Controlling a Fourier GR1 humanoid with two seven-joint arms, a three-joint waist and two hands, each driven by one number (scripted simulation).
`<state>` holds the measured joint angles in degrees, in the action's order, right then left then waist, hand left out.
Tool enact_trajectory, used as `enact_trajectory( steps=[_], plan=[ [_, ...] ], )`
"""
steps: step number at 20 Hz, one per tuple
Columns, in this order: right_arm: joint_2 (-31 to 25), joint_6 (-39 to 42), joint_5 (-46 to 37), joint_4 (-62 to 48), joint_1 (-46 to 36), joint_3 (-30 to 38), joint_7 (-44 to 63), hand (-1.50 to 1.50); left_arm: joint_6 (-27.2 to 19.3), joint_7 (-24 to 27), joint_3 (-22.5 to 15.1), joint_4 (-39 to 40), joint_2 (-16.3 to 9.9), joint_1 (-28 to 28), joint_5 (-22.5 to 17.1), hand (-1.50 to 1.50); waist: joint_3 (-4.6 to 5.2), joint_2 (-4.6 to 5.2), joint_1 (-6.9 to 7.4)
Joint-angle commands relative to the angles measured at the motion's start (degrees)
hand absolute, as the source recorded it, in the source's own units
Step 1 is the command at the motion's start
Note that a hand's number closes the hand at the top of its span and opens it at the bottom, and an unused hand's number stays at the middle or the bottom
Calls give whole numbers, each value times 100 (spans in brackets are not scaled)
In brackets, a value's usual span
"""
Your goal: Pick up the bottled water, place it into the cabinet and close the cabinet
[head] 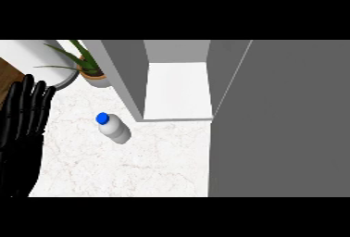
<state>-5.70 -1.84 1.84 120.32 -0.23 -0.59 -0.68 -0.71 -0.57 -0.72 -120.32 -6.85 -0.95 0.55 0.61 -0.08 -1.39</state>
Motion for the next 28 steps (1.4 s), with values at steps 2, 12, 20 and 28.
enact_trajectory(
  steps=[2, 12, 20, 28],
  plan=[
    [265, -250, -352, 602, 529, -331, 193, -150, 529, 75, 115, 331, -126, 452, -670, -150, -58, 2, 92],
    [-166, 964, 525, 1656, 2011, -1304, 584, -150, 1839, -808, 969, 1818, -824, 1329, -3189, -150, -60, -10, 2],
    [-137, 1003, 178, 2808, 3265, -1981, 560, -150, 1938, -1141, 1007, 1454, -1070, 916, -3016, -150, -62, -17, 65],
    [-396, 1068, 182, 3079, 3903, -2051, 321, -150, 2010, -866, 1085, 2638, -1044, 1190, -2523, -150, -61, -7, 5]
  ],
)
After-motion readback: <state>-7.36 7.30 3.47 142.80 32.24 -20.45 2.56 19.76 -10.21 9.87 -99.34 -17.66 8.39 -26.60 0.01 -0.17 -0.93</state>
